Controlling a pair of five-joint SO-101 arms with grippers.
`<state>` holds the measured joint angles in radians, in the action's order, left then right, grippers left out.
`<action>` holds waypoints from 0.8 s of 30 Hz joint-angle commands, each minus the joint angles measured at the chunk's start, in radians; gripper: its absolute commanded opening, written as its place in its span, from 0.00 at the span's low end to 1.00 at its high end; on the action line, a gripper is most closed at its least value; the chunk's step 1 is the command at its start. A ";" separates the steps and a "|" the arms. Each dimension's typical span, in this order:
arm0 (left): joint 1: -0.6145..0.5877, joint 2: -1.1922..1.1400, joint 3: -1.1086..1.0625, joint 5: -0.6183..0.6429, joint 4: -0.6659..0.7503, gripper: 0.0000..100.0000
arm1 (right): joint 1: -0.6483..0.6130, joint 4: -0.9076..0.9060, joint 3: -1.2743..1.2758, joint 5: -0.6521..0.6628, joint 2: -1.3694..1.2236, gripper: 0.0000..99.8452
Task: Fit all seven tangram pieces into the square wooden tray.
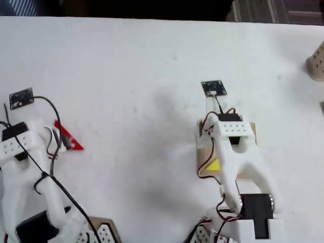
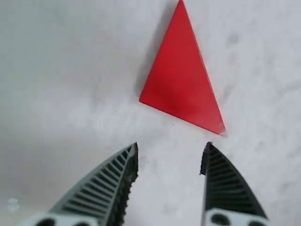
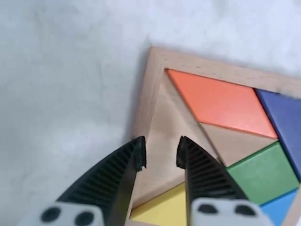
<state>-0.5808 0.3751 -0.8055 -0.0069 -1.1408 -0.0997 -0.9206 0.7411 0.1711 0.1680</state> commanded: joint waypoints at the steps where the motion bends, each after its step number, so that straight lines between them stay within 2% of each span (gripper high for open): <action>1: 0.002 -0.002 0.037 0.084 0.018 0.22 | -0.002 0.021 -0.005 0.014 0.004 0.11; 7: 0.013 -0.004 -0.032 0.204 0.173 0.22 | 0.005 0.088 0.026 0.052 0.004 0.11; 9: 0.010 -0.004 -0.058 0.245 0.203 0.28 | -0.002 0.104 0.038 0.066 0.004 0.11; 12: 0.015 -0.005 -0.091 0.319 0.206 0.42 | -0.013 0.105 0.038 0.069 0.004 0.11; 14: 0.024 -0.007 -0.097 0.348 0.207 0.46 | -0.013 0.105 0.038 0.069 0.004 0.11; 19: 0.025 -0.143 -0.026 0.345 0.250 0.39 | -0.031 0.105 0.040 0.071 0.004 0.11; 24: -0.005 -0.415 0.195 0.345 0.172 0.39 | -0.044 0.130 0.054 0.075 0.004 0.11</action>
<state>-0.5746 0.0775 -0.7610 0.3276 -0.9413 -0.1304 -0.8286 0.7887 0.2202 0.1680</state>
